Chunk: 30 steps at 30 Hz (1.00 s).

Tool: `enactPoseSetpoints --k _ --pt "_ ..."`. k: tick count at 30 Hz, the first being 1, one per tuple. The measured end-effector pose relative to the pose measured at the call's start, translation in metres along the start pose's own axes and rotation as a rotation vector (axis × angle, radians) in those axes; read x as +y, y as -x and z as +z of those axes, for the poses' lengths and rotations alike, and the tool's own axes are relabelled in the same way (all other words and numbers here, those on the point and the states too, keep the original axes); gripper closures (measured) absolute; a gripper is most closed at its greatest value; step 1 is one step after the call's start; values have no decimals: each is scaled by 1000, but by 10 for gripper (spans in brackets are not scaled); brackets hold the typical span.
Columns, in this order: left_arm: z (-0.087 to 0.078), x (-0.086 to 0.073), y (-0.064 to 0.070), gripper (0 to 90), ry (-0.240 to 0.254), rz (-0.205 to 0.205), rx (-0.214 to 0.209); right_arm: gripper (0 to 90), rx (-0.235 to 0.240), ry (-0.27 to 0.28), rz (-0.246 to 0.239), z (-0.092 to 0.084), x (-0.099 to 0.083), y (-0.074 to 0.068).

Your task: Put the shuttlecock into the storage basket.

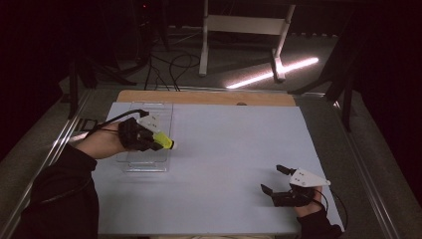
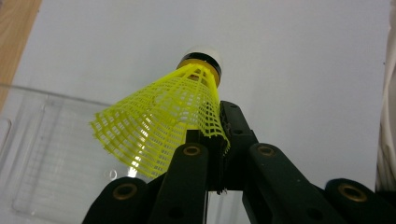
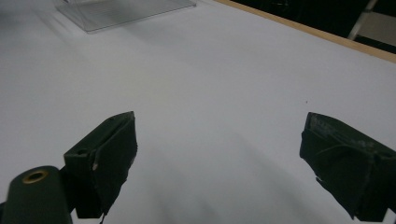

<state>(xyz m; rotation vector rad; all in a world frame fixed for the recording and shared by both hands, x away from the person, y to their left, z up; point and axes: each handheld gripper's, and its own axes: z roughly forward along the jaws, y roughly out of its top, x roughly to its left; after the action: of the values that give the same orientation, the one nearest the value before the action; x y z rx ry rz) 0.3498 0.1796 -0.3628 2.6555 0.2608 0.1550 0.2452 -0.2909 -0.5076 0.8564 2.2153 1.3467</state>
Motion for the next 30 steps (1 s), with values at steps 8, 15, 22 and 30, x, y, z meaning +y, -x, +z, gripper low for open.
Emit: enactPoseSetpoints --k 8,15,22,30 --pt "-10 -14 -1 898 -9 -33 19 112 2 -3 2 1 -1 1" --pt "-18 -24 -3 899 -7 -67 29 112 1 -4 -1 1 0 1" --pt "-10 -30 -3 899 -31 -89 31 112 2 0 4 1 0 1" --pt "5 -36 -8 898 -47 -107 6 112 -3 2 2 1 0 0"
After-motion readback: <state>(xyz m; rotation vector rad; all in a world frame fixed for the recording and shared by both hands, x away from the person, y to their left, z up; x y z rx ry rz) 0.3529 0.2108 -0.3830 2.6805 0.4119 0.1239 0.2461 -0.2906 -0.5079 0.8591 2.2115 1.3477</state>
